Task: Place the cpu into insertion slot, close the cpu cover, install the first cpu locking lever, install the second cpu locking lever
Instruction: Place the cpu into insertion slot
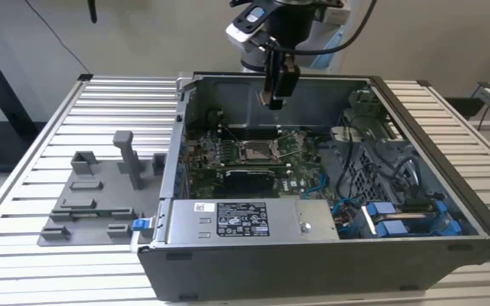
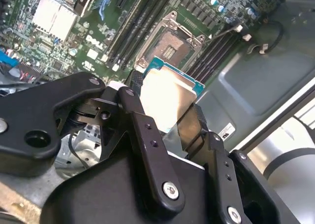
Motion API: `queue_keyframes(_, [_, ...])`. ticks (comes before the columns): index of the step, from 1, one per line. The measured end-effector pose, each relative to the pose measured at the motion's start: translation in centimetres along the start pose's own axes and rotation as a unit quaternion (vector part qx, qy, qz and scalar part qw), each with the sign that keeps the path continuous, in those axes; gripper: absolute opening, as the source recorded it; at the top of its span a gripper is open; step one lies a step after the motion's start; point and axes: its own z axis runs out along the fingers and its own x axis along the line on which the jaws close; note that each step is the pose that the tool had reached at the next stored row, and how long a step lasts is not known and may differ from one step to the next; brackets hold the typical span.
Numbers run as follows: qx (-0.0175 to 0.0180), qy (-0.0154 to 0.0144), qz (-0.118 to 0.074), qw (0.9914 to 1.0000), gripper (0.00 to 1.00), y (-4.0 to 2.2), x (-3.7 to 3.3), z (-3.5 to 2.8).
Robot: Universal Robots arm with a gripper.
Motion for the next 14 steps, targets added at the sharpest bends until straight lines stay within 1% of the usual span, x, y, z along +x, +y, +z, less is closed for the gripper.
queue_keyframes(9, [0.0010,0.0006,0.025,0.99968,0.55,0.03,0.34,0.55])
queue_keyframes(14, [0.0011,0.0007,0.029,0.99958,0.55,0.06,0.88,0.93])
